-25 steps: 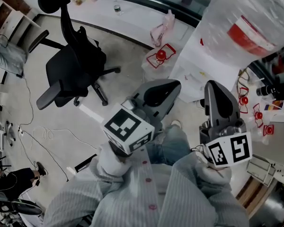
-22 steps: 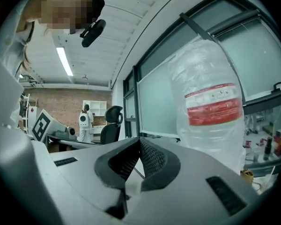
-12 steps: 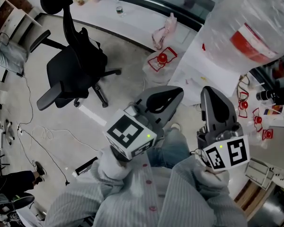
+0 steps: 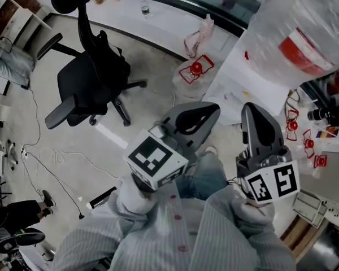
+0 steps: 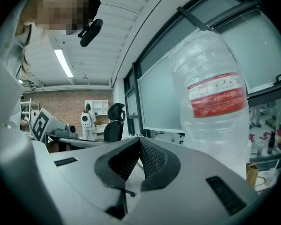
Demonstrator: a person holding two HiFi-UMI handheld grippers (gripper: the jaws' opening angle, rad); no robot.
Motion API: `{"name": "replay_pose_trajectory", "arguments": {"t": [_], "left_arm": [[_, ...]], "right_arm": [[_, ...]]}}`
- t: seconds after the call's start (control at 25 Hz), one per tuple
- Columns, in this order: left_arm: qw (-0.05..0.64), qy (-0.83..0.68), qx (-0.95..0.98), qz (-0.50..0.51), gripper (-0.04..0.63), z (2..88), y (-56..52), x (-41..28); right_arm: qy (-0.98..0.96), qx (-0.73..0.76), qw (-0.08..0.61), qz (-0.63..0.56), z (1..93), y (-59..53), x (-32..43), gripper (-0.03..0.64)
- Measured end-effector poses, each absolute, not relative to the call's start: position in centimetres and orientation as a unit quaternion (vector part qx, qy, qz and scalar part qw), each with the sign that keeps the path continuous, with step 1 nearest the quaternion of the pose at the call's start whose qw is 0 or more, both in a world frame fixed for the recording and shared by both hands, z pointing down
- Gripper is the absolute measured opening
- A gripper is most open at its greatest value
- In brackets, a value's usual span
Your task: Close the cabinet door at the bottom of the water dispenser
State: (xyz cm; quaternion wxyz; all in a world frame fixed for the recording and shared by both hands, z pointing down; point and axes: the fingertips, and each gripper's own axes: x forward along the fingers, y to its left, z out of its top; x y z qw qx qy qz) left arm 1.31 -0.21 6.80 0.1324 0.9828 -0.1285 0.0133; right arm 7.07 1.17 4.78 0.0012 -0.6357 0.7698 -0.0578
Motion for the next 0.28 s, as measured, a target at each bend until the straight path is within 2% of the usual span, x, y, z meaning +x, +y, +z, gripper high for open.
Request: {"name": "replay_pose_trajectory", "arguments": {"t": [0.28], "left_arm": [[0.131, -0.119, 0.984, 0.013, 0.011, 6.76, 0.0, 1.58]], "right_arm": [[0.769, -0.636, -0.003, -0.057, 4.89, 1.39, 7.02, 0.012]]}}
